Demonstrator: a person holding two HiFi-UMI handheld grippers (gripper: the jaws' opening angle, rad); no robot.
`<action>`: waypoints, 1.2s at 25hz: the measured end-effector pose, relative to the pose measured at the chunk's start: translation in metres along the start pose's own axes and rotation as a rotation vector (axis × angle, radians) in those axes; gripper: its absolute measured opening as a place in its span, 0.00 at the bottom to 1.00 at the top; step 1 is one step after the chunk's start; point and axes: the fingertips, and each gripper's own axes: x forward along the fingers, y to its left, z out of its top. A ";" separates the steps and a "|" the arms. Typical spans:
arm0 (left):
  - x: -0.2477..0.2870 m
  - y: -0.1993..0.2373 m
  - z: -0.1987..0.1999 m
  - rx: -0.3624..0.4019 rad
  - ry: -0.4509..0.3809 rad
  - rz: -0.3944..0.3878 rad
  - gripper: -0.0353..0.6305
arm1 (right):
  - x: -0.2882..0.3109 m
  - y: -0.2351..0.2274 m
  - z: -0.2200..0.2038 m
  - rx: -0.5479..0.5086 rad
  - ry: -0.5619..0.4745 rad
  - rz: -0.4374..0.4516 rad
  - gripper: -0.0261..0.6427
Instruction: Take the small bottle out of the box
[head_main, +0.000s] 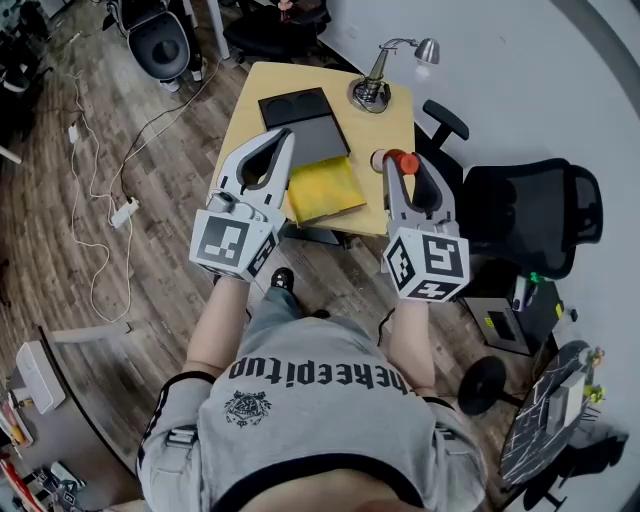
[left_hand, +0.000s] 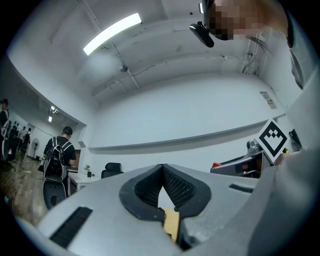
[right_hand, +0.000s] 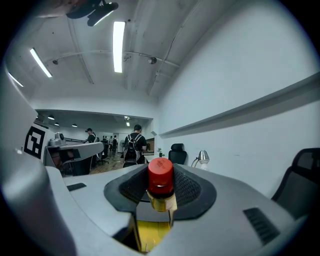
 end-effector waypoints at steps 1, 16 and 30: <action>-0.001 -0.002 0.001 0.001 -0.001 0.000 0.06 | -0.003 -0.001 0.001 0.000 -0.004 0.000 0.26; -0.015 -0.026 0.009 0.011 -0.009 0.001 0.06 | -0.034 -0.008 0.018 0.019 -0.079 -0.011 0.26; -0.020 -0.027 0.008 0.006 -0.012 0.022 0.06 | -0.035 -0.004 0.006 0.004 -0.083 -0.009 0.25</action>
